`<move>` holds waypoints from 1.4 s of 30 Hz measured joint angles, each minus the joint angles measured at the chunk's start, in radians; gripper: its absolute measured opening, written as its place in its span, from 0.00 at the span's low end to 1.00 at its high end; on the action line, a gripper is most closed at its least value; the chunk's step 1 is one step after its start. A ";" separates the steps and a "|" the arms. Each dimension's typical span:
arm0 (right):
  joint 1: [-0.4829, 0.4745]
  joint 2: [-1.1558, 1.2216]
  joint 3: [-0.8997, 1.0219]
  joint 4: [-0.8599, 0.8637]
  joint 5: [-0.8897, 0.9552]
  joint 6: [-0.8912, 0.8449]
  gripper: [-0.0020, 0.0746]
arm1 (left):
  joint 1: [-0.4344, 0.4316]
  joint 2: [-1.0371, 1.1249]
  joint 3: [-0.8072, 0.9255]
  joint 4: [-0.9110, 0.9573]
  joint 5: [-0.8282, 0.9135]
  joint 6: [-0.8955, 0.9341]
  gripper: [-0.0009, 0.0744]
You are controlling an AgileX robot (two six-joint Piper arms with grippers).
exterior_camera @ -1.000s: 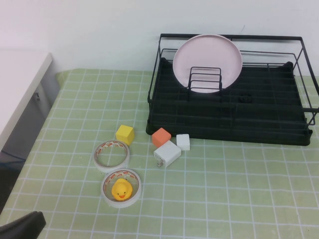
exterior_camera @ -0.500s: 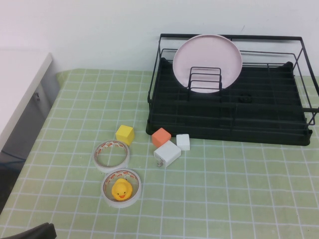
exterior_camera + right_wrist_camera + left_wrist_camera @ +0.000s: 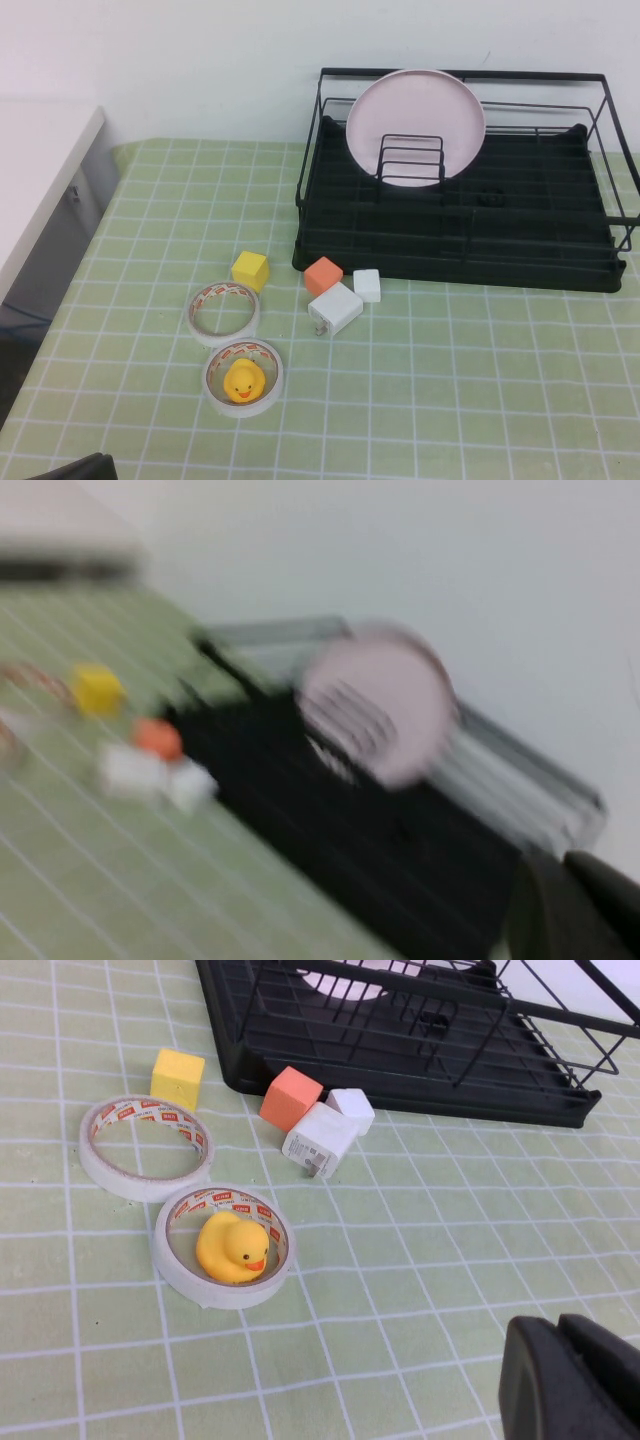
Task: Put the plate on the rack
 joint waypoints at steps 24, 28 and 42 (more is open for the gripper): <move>-0.219 -0.221 0.303 -0.949 -0.037 1.157 0.04 | 0.000 0.000 0.000 0.004 0.009 0.000 0.01; -0.219 -0.221 0.302 -0.949 -0.035 1.159 0.04 | 0.000 0.000 0.000 0.004 0.009 0.000 0.01; -0.219 -0.221 0.302 -0.949 -0.031 1.163 0.04 | 0.000 0.000 0.000 0.004 0.009 0.000 0.01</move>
